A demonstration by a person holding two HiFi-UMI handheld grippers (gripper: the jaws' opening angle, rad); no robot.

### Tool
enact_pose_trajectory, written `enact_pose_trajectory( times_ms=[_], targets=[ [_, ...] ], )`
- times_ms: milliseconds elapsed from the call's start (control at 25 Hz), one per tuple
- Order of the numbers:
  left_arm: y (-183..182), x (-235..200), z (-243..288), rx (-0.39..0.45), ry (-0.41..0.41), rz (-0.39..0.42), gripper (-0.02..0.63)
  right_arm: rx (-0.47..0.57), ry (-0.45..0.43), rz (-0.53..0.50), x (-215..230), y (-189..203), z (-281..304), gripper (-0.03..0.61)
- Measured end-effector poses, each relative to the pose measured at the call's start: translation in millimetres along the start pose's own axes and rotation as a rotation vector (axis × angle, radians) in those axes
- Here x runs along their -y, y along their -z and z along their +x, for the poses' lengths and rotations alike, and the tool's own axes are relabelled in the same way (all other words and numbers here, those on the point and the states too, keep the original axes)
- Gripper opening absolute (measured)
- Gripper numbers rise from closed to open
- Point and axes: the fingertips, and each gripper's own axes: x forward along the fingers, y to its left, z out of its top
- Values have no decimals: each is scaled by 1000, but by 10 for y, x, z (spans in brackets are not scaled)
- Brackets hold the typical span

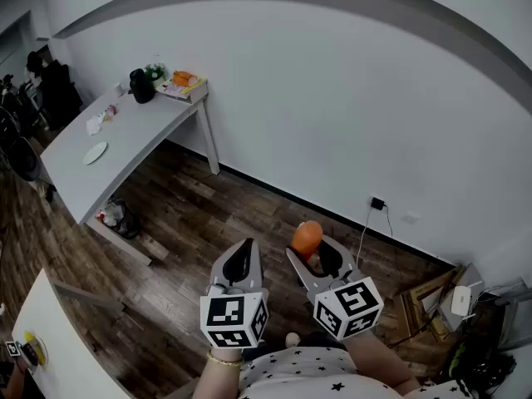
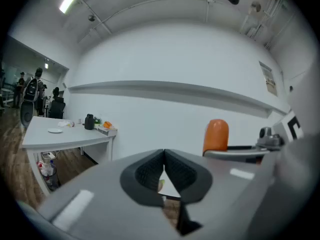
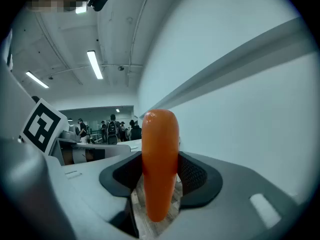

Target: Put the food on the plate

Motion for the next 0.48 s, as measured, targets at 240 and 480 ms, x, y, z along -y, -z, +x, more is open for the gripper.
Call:
enact_pose_trajectory(
  times_ms=[240, 480],
  targets=[
    [-15, -359, -140, 10, -55, -15, 8, -8, -47, -13, -291, -36, 228, 216],
    [-5, -1056, -440, 20, -176, -44, 8, -20, -162, -23, -882, -1, 620, 216]
  ],
)
